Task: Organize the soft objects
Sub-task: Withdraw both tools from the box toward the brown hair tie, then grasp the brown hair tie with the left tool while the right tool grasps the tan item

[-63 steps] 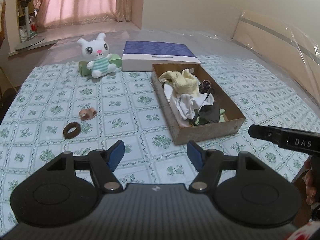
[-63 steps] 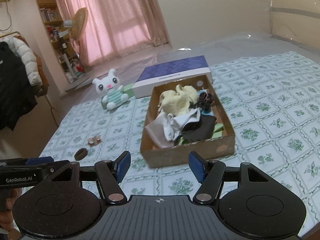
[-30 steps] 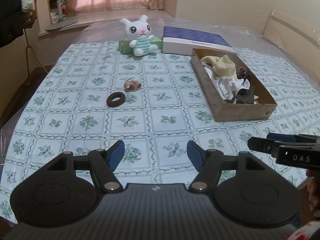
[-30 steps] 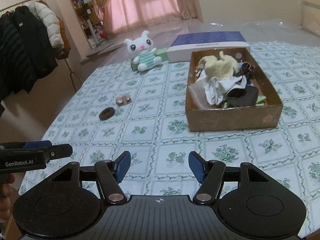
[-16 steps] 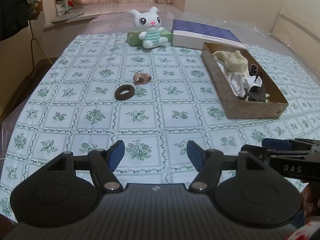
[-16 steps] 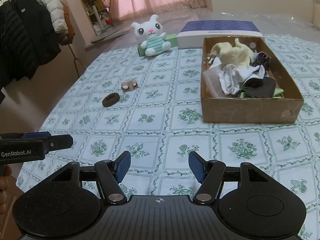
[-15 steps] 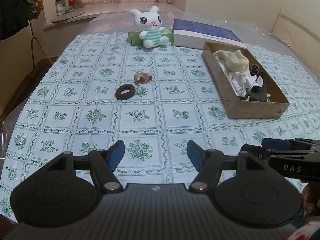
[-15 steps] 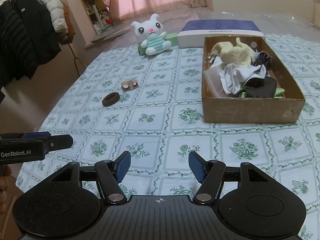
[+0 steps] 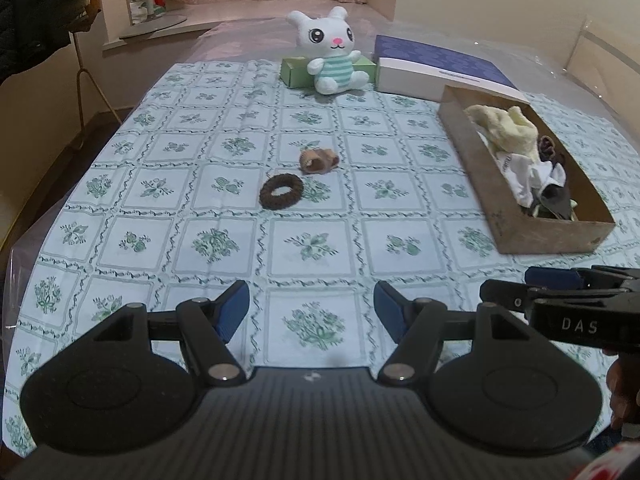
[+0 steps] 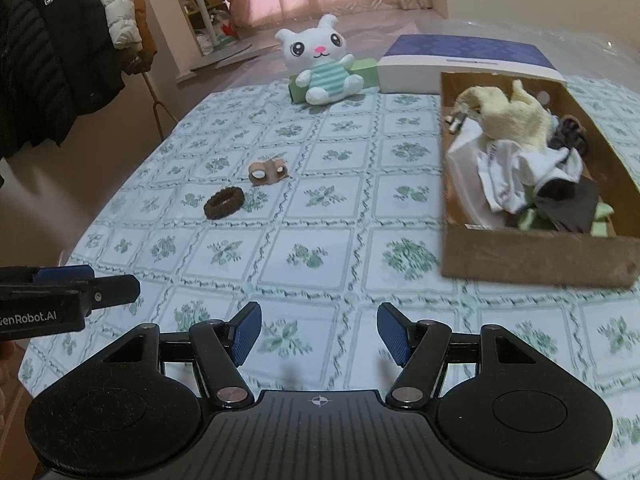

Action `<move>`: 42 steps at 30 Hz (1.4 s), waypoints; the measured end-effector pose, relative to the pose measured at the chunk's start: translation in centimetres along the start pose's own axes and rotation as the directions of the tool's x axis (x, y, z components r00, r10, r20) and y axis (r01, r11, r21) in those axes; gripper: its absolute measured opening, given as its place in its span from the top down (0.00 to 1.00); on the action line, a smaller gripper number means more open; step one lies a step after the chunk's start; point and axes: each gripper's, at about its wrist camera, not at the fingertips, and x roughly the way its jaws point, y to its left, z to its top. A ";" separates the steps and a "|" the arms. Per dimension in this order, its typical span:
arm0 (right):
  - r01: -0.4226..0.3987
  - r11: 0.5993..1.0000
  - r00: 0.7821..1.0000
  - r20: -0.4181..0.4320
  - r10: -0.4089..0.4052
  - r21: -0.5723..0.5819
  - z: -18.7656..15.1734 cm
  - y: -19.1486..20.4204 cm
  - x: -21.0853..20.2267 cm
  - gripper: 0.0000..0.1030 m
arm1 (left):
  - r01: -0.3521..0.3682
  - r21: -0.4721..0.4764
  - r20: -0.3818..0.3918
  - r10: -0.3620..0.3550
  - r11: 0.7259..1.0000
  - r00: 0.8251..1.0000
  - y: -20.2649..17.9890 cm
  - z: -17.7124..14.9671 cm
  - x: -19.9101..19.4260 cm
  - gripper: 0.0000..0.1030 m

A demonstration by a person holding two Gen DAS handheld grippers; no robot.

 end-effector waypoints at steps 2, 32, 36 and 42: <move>-0.004 1.000 1.000 0.002 0.004 -0.007 0.6 0.2 0.8 0.38 | -0.006 -0.005 0.005 0.006 1.000 1.000 0.5 0.3 0.7 0.35; -0.007 0.997 0.998 0.064 0.012 -0.077 9.0 0.4 13.2 0.38 | 0.054 0.122 0.033 -0.058 0.991 0.998 3.9 6.7 16.0 0.36; -0.011 0.998 0.998 0.054 0.015 -0.068 9.1 0.1 14.3 0.38 | 0.035 0.143 0.022 -0.038 0.989 0.999 4.0 6.9 17.8 0.39; -0.027 0.997 0.998 0.049 0.031 -0.073 9.3 0.1 15.7 0.38 | 0.032 0.129 0.020 -0.035 0.991 0.999 4.8 7.0 19.3 0.60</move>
